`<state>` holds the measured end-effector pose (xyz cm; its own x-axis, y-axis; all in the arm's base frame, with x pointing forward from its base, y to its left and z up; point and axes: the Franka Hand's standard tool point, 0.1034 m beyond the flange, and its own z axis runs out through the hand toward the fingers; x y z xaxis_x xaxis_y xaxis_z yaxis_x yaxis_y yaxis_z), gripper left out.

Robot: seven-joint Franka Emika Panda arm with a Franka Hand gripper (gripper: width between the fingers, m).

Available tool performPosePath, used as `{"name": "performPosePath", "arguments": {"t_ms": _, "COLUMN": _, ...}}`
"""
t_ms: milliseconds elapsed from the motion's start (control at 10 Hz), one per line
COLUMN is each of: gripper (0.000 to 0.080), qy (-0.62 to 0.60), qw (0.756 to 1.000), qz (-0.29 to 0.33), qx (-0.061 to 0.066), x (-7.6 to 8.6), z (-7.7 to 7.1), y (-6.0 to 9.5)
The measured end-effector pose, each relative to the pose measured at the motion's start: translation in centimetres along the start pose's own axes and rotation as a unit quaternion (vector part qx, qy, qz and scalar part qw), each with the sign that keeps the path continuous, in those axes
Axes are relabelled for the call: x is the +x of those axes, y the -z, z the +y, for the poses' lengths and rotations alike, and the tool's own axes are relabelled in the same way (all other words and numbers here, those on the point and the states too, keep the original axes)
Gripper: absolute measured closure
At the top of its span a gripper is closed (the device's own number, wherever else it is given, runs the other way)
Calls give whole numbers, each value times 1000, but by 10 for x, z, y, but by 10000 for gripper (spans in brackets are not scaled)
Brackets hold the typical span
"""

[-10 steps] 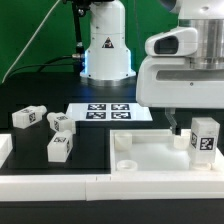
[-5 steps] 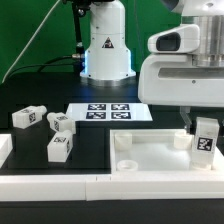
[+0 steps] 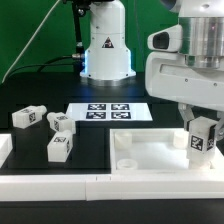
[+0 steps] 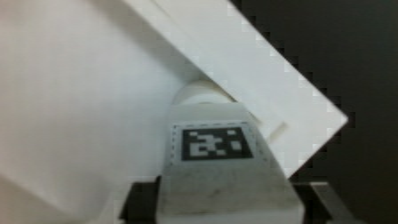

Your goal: Assemble one leg

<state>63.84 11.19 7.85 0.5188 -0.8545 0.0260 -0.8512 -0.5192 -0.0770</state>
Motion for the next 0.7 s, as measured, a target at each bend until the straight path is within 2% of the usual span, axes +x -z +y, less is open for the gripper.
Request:
{"name": "performPosePath", "arguments": {"t_ms": 100, "gripper": 514, "qy": -101, "qw": 995, "qz": -8, "qx": 10, "x": 2, "z": -1, "y": 0}}
{"name": "performPosePath", "arguments": {"t_ms": 400, "gripper": 514, "qy": -259, "qw": 965, "qz": -27, "qx": 16, "x": 4, "z": 0, "y": -1}}
{"name": "performPosePath", "arguments": {"t_ms": 600, "gripper": 514, "qy": -243, "qw": 969, "qz": -26, "qx": 16, "x": 4, "z": 0, "y": -1}}
{"name": "performPosePath", "arguments": {"t_ms": 700, "gripper": 395, "qy": -182, "qw": 983, "qz": -23, "qx": 11, "x": 4, "z": 2, "y": -2}}
